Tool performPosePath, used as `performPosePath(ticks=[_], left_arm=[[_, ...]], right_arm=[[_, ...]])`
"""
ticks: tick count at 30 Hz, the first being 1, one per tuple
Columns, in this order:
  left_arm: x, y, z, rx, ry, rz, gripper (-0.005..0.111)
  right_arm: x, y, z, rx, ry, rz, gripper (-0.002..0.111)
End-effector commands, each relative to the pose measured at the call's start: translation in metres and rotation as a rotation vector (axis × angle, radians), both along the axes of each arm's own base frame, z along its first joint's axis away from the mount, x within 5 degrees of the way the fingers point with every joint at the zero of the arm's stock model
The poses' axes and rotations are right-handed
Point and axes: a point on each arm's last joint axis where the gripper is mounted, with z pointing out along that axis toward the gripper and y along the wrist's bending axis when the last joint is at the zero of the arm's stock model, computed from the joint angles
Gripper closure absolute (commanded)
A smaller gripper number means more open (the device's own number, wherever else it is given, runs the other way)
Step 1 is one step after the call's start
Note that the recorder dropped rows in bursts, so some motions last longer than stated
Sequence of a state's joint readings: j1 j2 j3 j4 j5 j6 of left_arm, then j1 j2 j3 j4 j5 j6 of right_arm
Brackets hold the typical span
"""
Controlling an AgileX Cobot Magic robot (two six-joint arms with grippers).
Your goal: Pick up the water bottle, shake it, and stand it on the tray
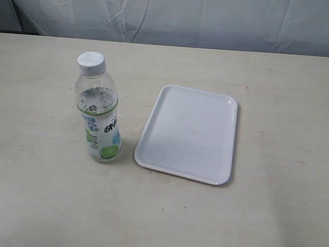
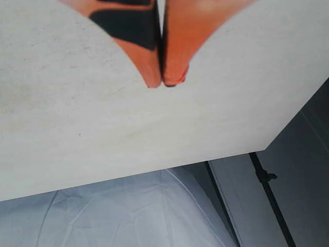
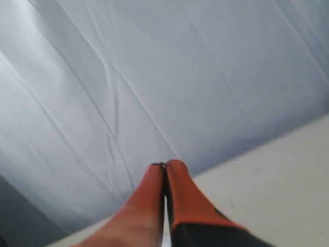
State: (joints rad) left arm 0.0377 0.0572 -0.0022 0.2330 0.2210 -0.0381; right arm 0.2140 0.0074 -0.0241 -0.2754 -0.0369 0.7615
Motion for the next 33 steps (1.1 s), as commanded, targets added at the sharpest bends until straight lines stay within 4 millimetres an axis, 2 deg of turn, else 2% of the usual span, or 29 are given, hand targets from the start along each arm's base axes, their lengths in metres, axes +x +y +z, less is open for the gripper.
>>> performPosePath(ticks=[1,2,3,4,5,7,10,12,13,15,17,20,21,23,25,26,27,28,29,30,33], left_arm=[[0.0,0.0,0.001,-0.01,-0.016,-0.001,0.107],[0.0,0.0,0.001,-0.01,-0.016,-0.001,0.107],[0.0,0.0,0.001,-0.01,-0.016,-0.001,0.107],[0.0,0.0,0.001,-0.01,-0.016,-0.001,0.107],[0.0,0.0,0.001,-0.01,-0.016,-0.001,0.107],[0.0,0.0,0.001,-0.01,-0.016,-0.001,0.107],[0.0,0.0,0.001,-0.01,-0.016,-0.001,0.107],[0.0,0.0,0.001,-0.01,-0.016,-0.001,0.107],[0.0,0.0,0.001,-0.01,-0.016,-0.001,0.107],[0.0,0.0,0.001,-0.01,-0.016,-0.001,0.107],[0.0,0.0,0.001,-0.01,-0.016,-0.001,0.107],[0.0,0.0,0.001,-0.01,-0.016,-0.001,0.107],[0.0,0.0,0.001,-0.01,-0.016,-0.001,0.107],[0.0,0.0,0.001,-0.01,-0.016,-0.001,0.107],[0.0,0.0,0.001,-0.01,-0.016,-0.001,0.107],[0.0,0.0,0.001,-0.01,-0.016,-0.001,0.107],[0.0,0.0,0.001,-0.01,-0.016,-0.001,0.107],[0.0,0.0,0.001,-0.01,-0.016,-0.001,0.107],[0.0,0.0,0.001,-0.01,-0.016,-0.001,0.107],[0.0,0.0,0.001,-0.01,-0.016,-0.001,0.107],[0.0,0.0,0.001,-0.01,-0.016,-0.001,0.107]], right_arm=[[-0.009,0.003,0.026,0.296,-0.228,0.121,0.105],[-0.01,0.003,0.028,0.388,-0.229,0.157,0.105],[-0.017,0.007,0.037,0.541,-0.284,0.293,0.105],[-0.022,0.01,0.042,0.538,-0.338,0.358,0.105],[-0.041,0.02,0.055,0.426,-0.555,0.524,0.105],[-0.067,0.027,0.073,0.269,-0.83,0.65,0.105],[-0.088,0.029,0.093,0.19,-0.992,0.728,0.105],[-0.089,0.035,0.1,0.07,-0.944,0.721,0.105],[-0.086,0.04,0.097,0.002,-0.862,0.743,0.105],[-0.084,0.048,0.087,-0.014,-0.714,0.852,0.105],[-0.088,0.049,0.088,0.074,-0.656,0.949,0.105],[-0.095,0.037,0.101,0.333,-0.723,1.006,0.105],[-0.093,0.036,0.102,0.356,-0.712,0.985,0.105],[-0.081,0.035,0.101,0.387,-0.595,0.896,0.105],[-0.062,0.035,0.096,0.225,-0.461,0.669,0.105],[-0.046,0.031,0.093,0.005,-0.361,0.458,0.105],[-0.03,0.027,0.091,-0.192,-0.277,0.32,0.105],[-0.019,0.025,0.09,-0.259,-0.222,0.266,0.105],[0.005,0.025,0.088,-0.283,-0.101,0.216,0.106],[0.018,0.025,0.085,-0.291,-0.039,0.199,0.106],[0.077,0.039,0.071,-0.331,0.228,0.254,0.106]])
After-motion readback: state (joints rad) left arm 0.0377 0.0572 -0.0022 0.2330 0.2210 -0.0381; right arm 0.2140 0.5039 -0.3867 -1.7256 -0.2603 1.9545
